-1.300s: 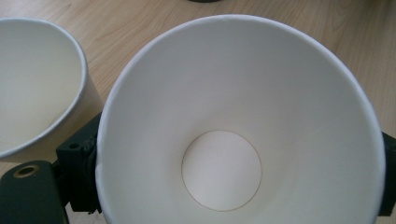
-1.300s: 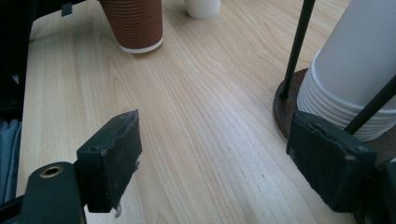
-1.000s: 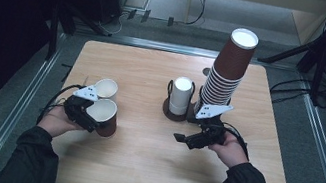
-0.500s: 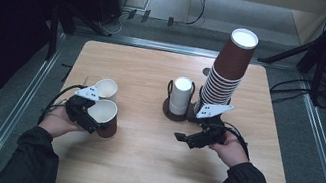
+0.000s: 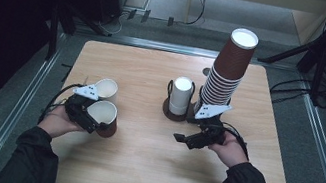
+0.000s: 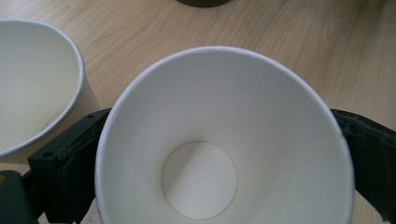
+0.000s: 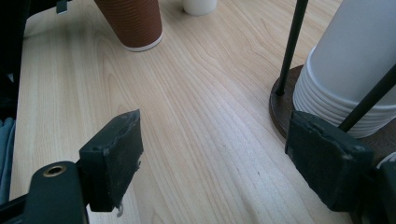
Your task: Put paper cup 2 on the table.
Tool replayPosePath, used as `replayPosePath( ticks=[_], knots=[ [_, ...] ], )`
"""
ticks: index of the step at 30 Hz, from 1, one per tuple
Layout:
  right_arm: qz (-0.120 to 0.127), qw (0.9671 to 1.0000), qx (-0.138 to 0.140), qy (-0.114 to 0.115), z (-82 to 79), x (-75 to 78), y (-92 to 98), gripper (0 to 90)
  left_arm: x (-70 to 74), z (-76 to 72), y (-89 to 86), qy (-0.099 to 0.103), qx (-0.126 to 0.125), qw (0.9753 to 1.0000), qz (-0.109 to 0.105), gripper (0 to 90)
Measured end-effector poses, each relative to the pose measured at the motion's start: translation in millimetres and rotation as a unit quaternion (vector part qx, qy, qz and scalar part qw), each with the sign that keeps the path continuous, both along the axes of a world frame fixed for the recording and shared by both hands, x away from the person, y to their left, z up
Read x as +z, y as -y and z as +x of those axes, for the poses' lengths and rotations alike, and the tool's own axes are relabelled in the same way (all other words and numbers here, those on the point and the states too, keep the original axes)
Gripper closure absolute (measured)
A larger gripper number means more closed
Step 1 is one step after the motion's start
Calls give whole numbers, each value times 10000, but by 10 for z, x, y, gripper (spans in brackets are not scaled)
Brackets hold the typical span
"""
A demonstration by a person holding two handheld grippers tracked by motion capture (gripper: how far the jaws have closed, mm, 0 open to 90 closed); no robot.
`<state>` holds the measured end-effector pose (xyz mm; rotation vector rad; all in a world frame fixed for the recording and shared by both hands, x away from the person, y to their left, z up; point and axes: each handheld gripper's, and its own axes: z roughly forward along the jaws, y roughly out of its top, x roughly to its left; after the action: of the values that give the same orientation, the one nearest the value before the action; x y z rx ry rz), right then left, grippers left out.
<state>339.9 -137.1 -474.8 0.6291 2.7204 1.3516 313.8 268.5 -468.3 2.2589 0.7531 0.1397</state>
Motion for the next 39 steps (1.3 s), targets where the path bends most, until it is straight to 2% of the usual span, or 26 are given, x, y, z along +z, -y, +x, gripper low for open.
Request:
replayPosePath(
  ticks=[7, 17, 20, 21, 25, 28, 31, 33, 36, 39],
  knots=[
    [19, 10000, 2, 39, 0, 3, 9, 194, 69, -8, -25, 46, 122, 9999, -47, 0],
    [16, 10000, 34, -37, -7, -9, 6, 208, 209, -9, -85, 140, 229, 9993, -244, 0],
    [13, 10000, 16, -27, -22, -9, 20, 208, 248, 5, -71, 158, 300, 9993, -178, 0],
    [14, 10000, 11, -25, -24, -10, 26, 208, 269, 14, -56, 110, 288, 9993, -220, 0],
    [29, 10000, -34, -42, -41, -12, 65, 212, 355, 34, 25, 157, 265, 9993, -199, 0],
    [32, 10000, -78, -36, -54, -17, 97, 213, 411, 78, 102, 134, 415, 9990, -121, 0],
    [17, 9999, -113, -60, -76, -21, 119, 213, 446, 106, 186, 164, 452, 9988, -87, 0],
    [22, 9999, -123, -55, -87, -24, 132, 213, 461, 112, 247, 163, 380, 9991, -39, 0],
    [-3, 9999, -141, -46, -101, -29, 146, 214, 473, 123, 364, 162, 408, 9989, 174, 0],
    [-10, 9998, -153, -82, -117, -39, 153, 216, 485, 131, 464, 127, 304, 9993, 158, 0]
  ],
)
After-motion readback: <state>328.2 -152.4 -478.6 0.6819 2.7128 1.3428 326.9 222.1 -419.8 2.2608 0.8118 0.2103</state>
